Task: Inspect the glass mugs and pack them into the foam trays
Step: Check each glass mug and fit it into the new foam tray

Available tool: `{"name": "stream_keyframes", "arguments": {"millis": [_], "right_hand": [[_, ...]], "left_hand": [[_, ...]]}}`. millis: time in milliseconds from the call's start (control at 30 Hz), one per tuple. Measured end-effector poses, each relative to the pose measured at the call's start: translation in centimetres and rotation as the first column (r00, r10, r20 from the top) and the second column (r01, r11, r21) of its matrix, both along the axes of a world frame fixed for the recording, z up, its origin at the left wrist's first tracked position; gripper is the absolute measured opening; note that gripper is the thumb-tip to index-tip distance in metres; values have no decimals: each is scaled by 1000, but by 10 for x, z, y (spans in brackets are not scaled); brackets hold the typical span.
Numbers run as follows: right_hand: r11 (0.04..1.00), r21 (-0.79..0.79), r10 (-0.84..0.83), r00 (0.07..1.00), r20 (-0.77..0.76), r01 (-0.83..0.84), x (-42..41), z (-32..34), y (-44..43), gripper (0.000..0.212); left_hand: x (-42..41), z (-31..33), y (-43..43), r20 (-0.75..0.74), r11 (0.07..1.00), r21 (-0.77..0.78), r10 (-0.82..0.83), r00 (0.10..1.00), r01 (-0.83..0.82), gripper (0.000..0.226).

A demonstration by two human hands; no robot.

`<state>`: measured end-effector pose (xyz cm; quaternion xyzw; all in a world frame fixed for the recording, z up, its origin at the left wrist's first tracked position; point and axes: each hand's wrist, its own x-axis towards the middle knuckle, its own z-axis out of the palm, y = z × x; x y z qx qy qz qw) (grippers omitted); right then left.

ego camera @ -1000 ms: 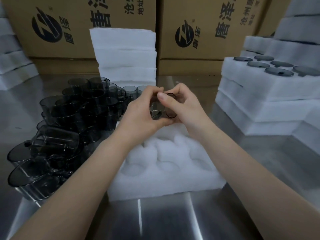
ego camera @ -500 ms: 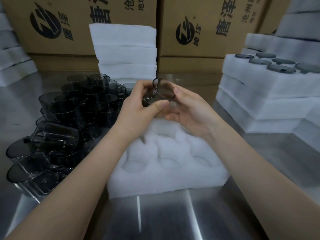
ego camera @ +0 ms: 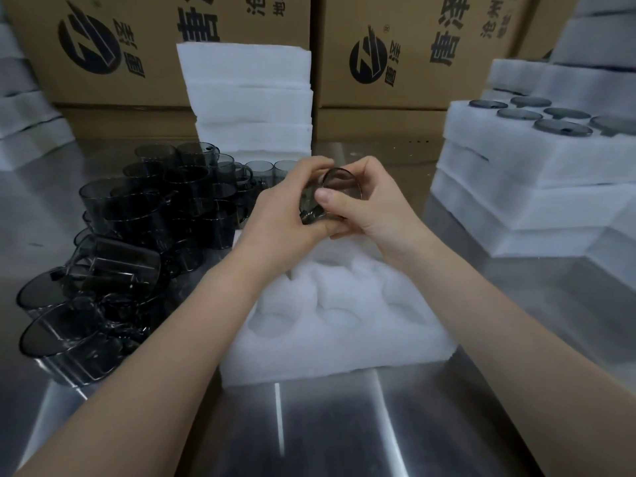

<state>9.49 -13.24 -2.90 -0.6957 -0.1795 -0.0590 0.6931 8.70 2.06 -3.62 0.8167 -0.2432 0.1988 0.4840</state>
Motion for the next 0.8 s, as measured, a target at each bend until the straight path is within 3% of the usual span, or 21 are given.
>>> {"name": "stream_keyframes", "arguments": {"millis": [167,267,500,667,800], "right_hand": [[989,-3,-149,987,59,150,0,3,1,24],[990,14,-144,989,29,143,-1,5,1,24],[980,201,29,984,-175,7,5,9,-3,41],[911,368,292,923,-253,-187,5,9,-6,36],[925,296,304,930,-204,-237,4,8,-10,38]], "left_hand": [[-2,1,-3,39,996,90,1,999,-5,58],[-2,2,-3,35,998,65,-3,999,1,57],[-2,3,-1,32,999,-35,-29,999,30,56],[-5,3,-1,71,989,-105,-96,993,103,59],[-2,2,1,25,985,-142,-95,995,98,61]]}}
